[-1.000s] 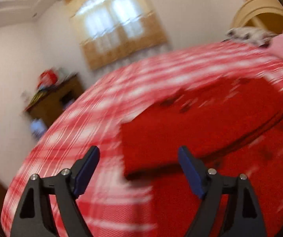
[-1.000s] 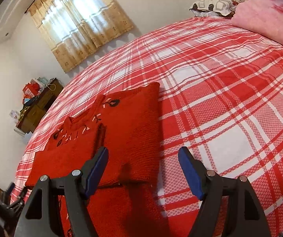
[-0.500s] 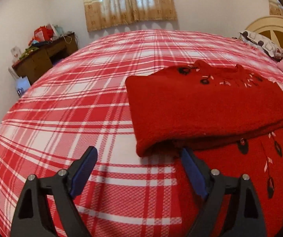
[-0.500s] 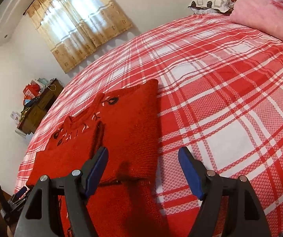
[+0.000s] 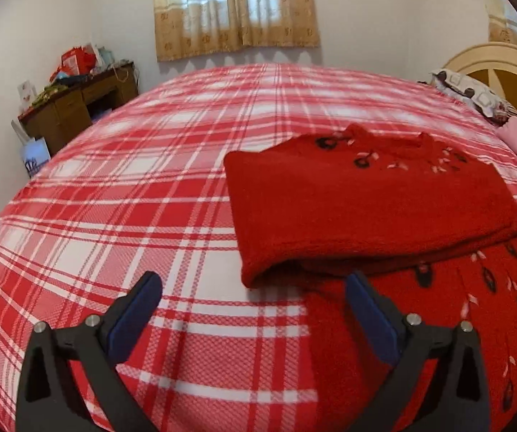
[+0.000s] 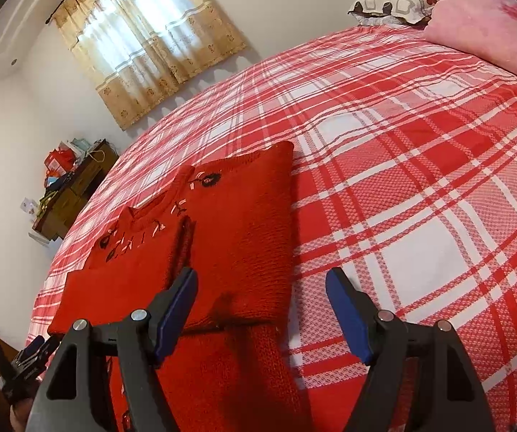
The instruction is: Fold small clothes
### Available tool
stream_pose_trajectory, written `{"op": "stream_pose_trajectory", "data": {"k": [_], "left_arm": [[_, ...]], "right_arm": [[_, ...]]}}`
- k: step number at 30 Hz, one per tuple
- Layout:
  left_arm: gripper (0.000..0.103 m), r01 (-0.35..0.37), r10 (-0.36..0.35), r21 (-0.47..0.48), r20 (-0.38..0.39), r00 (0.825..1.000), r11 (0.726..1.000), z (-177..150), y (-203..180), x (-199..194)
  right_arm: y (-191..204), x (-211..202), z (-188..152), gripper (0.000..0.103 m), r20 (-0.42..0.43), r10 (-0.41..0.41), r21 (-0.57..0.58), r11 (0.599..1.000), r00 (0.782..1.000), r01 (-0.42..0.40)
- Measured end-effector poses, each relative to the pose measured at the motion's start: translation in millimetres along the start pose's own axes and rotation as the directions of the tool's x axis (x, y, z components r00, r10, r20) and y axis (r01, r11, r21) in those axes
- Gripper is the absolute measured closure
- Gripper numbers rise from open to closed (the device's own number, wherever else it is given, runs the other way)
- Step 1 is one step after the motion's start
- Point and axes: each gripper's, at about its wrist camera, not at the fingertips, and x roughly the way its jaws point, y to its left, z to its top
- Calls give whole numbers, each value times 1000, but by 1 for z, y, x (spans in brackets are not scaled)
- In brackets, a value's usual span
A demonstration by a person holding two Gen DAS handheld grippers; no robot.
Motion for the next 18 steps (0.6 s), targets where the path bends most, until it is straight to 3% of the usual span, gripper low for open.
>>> {"op": "stream_pose_trajectory", "data": {"k": [6,11,12,16,18], "left_arm": [[0,15,-17,-57,-31,999,998,9,10,18],[0,15,-21,-67,-90,996,998,3,11,27],[0,6,-11,-60,-84,996,998,2,10,25],[0,-25,24,-11,-64,998,1000,-1,0,22],[0,-20,19,-14,-68,998,1000,-1,1,23]], "right_arm": [[5,-6,-1,29,22,-10,-18,1000,1000,11],[51,-7,7,29,-28,-47,-212,976,998,40],[59,-7,9,31,-41,-35,-230,973,999,25],[89,17,15,60,-152,-58,-293,956,987,11],[97,40,11,61,-242,-62,-302,953,968,-14]]}}
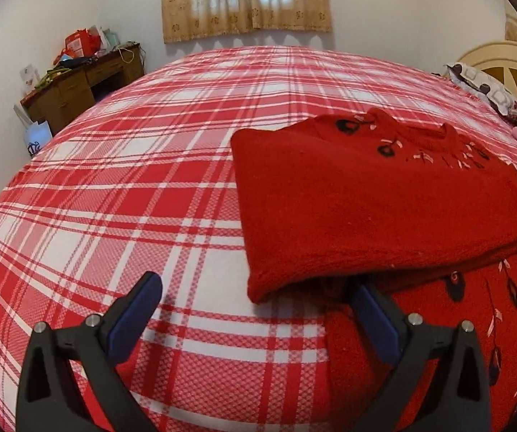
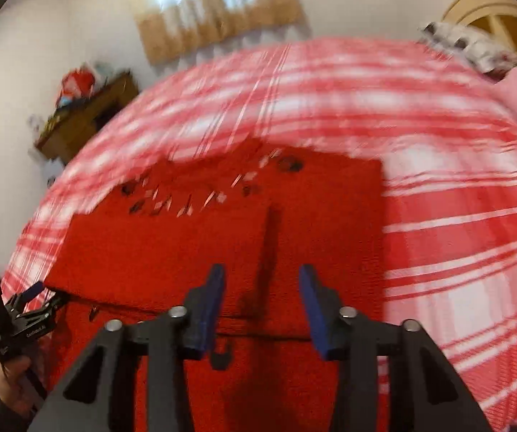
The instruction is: Fold small clothes
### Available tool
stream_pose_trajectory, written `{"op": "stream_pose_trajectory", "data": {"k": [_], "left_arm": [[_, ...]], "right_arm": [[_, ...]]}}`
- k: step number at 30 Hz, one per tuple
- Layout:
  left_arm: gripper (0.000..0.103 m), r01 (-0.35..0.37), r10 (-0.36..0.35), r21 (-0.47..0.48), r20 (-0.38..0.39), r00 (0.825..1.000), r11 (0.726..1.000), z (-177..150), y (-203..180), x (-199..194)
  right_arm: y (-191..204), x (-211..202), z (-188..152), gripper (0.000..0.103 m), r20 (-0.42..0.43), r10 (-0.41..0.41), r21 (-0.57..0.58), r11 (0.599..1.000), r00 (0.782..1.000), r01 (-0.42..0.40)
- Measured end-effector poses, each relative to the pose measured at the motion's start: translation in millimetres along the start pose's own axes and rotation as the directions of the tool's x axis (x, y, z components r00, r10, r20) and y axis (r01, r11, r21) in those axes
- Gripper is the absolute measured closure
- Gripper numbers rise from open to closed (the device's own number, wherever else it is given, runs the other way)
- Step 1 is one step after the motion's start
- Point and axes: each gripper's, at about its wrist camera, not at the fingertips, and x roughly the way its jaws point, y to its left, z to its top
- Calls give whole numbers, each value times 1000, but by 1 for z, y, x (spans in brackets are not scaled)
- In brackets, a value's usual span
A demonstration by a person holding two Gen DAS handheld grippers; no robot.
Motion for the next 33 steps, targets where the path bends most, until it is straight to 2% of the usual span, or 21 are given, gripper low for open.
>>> {"op": "stream_pose_trajectory", "data": {"k": [1,2,3,4,5,7,11,14,22,29,33], "left_arm": [[0,9,-9,-7,-6,1000,1000,0,1,1],[0,17,-17,-13,-10,1000,1000,1,3,2],[0,24,-25,-19,-14,1000,1000,1,4,3],[0,33,-33,-28,-18,999,999,1,6,4],[0,38,-38,-34,-20,999,999,1,6,4],[0,44,-45,-42,-24,999,998,1,7,5],[0,52,-54,-45,-29,998,998,1,7,6],[0,62,-64,-54,-32,997,997,1,9,7],[0,62,-64,-54,-32,997,997,1,9,7],[0,59,-61,-52,-31,998,997,1,9,7],[0,61,-63,-52,-31,998,997,1,9,7]], "right_arm": [[4,9,-1,63,-32,-14,-19,1000,999,13],[10,17,-4,75,-41,-58,-54,997,998,55],[15,17,-5,79,-21,-78,-78,994,997,76],[17,15,-5,91,-11,-76,-87,993,997,75],[17,9,-6,94,-2,-64,-78,995,998,64],[19,-2,-7,95,32,-66,-88,994,997,68],[17,-33,-5,95,117,-113,-128,984,987,127],[5,-43,1,96,136,-143,-114,981,980,159],[-33,-45,-1,96,135,-210,-55,974,968,218],[-53,-28,-10,96,99,-268,-23,962,958,272],[-61,-17,-14,95,60,-227,-11,974,972,228]]}}
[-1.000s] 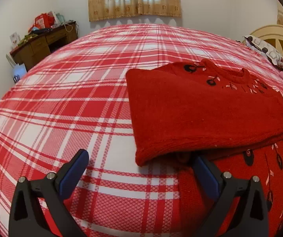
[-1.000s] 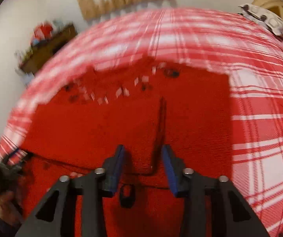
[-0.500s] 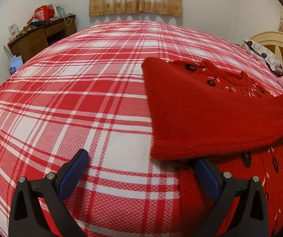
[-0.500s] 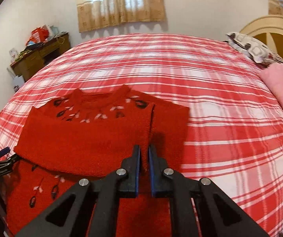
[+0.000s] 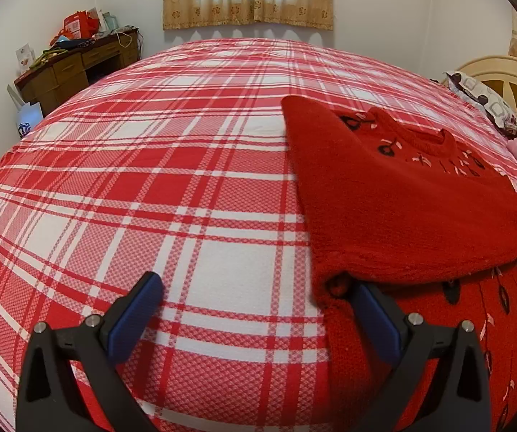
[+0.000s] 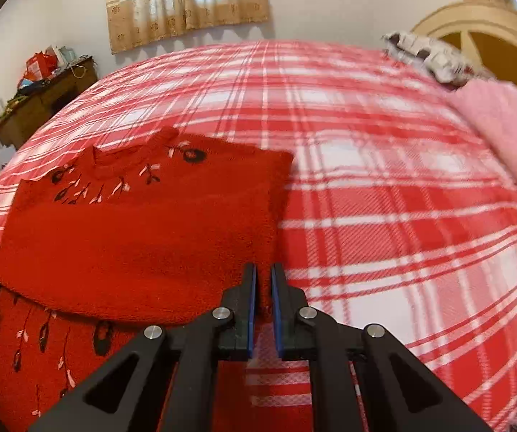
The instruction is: Fold small clothes
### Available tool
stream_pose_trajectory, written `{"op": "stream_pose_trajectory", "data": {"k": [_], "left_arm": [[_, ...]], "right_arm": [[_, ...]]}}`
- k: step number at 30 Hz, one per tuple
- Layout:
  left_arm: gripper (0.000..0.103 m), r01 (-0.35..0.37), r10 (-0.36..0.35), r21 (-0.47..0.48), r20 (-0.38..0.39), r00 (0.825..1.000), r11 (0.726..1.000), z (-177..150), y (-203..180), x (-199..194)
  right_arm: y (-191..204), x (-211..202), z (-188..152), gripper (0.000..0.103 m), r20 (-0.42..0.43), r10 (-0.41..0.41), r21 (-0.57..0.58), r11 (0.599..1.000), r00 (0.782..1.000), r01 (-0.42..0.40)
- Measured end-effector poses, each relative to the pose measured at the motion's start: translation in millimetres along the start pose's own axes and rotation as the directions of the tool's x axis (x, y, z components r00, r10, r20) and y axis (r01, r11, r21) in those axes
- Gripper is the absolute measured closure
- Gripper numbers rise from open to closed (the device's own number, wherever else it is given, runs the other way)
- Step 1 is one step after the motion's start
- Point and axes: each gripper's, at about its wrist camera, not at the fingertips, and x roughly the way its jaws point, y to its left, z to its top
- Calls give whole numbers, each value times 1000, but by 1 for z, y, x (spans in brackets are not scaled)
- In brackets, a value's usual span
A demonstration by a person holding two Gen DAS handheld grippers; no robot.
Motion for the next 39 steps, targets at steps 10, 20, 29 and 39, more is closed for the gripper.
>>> {"op": "stream_pose_trajectory", "data": {"k": [10,20,29,39], "left_arm": [[0,43,-43,-38,15,999,998,-8,9,-12],[0,22,-1,-112,184,983,993,0,31,-66],[0,-77,67,81,121,990,994,28,-20,-11],[0,-40,35,138,41,999,990,22,-27,8]], "right_arm": [[-8,-3,-3,85,0,5,27,1000,1000,-5],[18,-33,7,60,108,122,-23,993,987,-120],[22,4,-5,59,12,138,-28,990,990,-138],[16,4,-15,59,44,139,5,990,989,-140]]}}
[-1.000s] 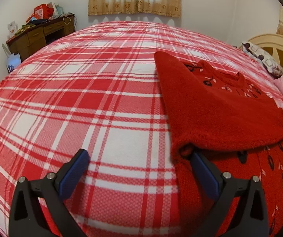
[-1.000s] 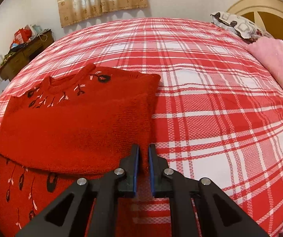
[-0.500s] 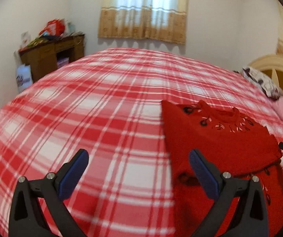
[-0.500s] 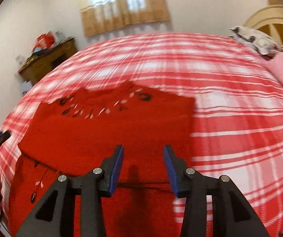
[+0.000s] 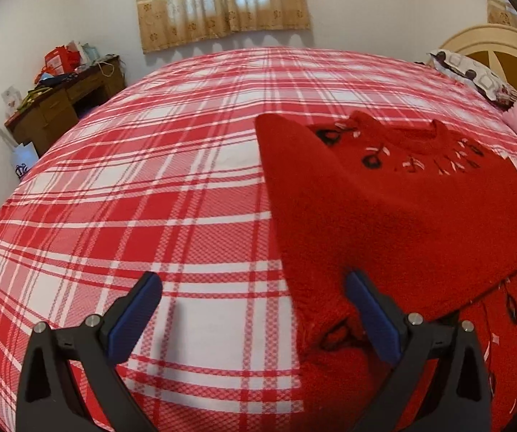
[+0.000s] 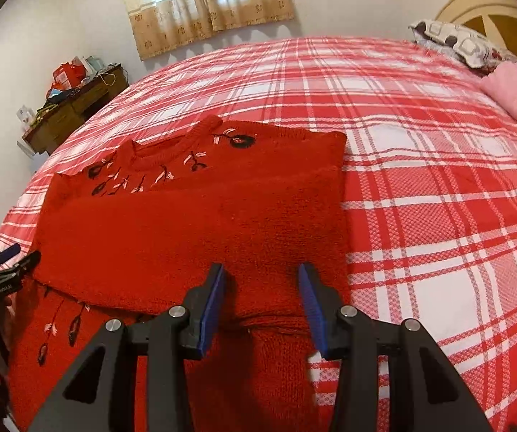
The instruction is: Fold small clothes
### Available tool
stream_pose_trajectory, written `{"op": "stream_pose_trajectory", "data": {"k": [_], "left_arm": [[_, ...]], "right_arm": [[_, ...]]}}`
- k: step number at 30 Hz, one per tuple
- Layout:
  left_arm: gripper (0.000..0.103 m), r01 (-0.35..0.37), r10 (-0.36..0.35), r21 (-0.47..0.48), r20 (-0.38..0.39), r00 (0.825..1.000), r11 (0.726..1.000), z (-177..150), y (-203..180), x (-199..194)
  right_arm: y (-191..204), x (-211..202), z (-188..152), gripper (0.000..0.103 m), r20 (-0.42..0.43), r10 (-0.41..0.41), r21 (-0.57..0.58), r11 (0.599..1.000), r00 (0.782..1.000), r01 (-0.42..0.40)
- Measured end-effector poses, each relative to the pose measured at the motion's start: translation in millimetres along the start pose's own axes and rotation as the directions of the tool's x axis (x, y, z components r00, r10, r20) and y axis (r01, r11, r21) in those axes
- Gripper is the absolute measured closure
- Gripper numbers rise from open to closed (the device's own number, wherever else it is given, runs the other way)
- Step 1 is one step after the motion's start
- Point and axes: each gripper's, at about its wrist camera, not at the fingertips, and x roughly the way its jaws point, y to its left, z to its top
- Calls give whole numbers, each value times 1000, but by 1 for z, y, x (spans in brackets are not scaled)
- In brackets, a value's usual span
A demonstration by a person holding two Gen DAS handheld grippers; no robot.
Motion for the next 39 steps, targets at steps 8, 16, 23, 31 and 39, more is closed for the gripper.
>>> {"op": "stream_pose_trajectory", "data": {"k": [8,16,23,31,39], "left_arm": [[0,31,-31,-15,-6,999,999,-1,0,0],[0,45,-46,-33,-24,999,998,-1,1,1],[0,106,-109,-77,-31,994,991,-14,4,-21],[0,150,-152,-50,-27,988,987,-34,-2,-51],[0,182,-183,-41,-28,983,983,-51,-8,-75]], "right_arm": [[8,2,0,59,-8,-62,-35,997,998,62],[11,-7,0,56,-17,-94,-35,995,995,93],[26,-40,-21,40,11,-90,-79,993,996,90],[25,-66,-48,40,-6,-60,-37,998,998,59],[21,-89,-78,39,-31,-51,11,999,998,51]]}}
